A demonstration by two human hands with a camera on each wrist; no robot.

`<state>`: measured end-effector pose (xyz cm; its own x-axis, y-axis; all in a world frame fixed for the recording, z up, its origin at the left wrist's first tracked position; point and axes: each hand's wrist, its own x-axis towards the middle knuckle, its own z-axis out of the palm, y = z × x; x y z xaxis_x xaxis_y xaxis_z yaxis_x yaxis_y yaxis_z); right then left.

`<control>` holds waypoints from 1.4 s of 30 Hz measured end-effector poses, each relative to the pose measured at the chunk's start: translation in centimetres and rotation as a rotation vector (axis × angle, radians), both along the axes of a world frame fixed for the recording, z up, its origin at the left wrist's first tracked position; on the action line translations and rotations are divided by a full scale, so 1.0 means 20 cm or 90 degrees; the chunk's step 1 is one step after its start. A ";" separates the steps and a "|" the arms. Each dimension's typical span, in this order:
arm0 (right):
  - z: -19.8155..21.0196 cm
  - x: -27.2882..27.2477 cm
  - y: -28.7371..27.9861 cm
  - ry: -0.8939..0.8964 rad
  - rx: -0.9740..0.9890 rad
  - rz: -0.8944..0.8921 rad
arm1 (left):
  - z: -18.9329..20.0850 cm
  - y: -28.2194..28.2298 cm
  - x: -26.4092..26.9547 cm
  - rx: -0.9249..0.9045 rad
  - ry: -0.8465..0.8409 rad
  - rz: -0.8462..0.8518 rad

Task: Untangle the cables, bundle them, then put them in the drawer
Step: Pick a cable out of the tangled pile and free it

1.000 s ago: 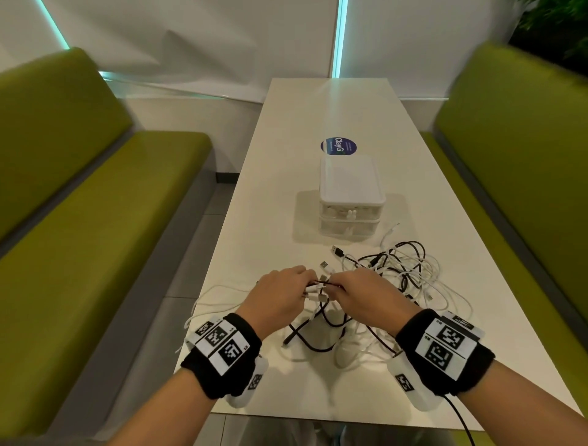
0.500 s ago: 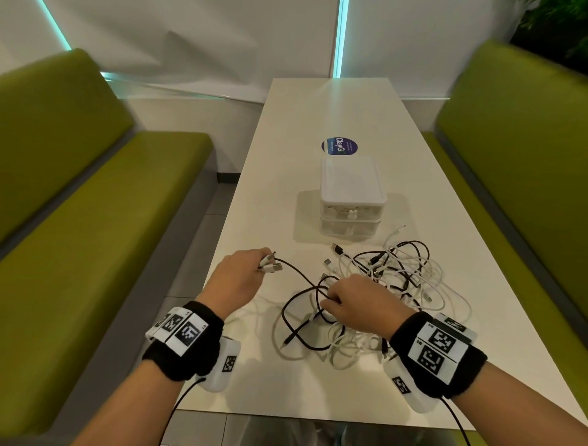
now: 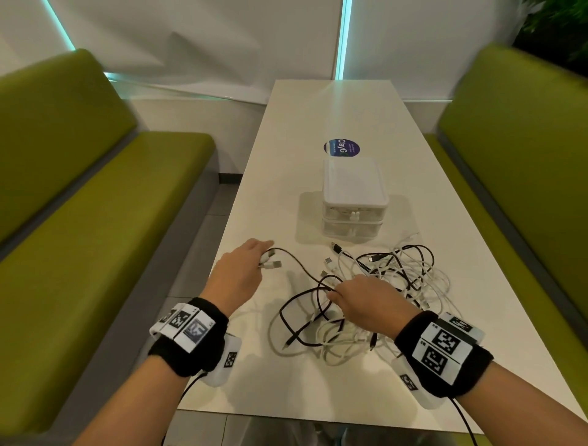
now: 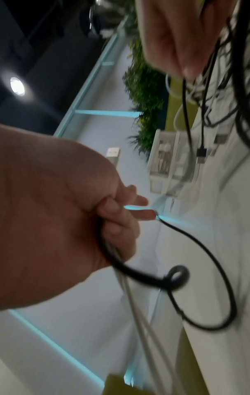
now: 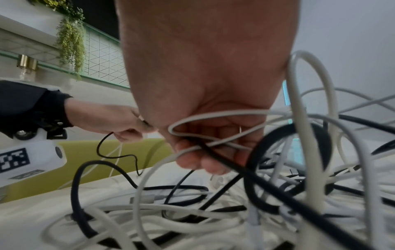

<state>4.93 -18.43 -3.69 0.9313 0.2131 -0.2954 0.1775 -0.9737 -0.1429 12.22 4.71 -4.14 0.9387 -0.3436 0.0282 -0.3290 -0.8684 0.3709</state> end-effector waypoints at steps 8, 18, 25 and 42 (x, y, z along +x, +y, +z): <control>0.01 0.00 0.00 -0.041 0.004 0.016 | 0.01 -0.29 -0.17 0.072 0.055 -0.262; 0.01 -0.01 -0.04 -0.043 0.032 0.041 | 0.02 -0.21 -0.12 0.056 0.013 -0.158; -0.02 0.00 -0.04 -0.025 0.078 0.028 | 0.03 -0.10 -0.05 0.041 0.023 -0.076; 0.02 0.00 -0.02 0.004 0.058 0.024 | 0.05 -0.14 -0.09 -0.063 0.054 -0.157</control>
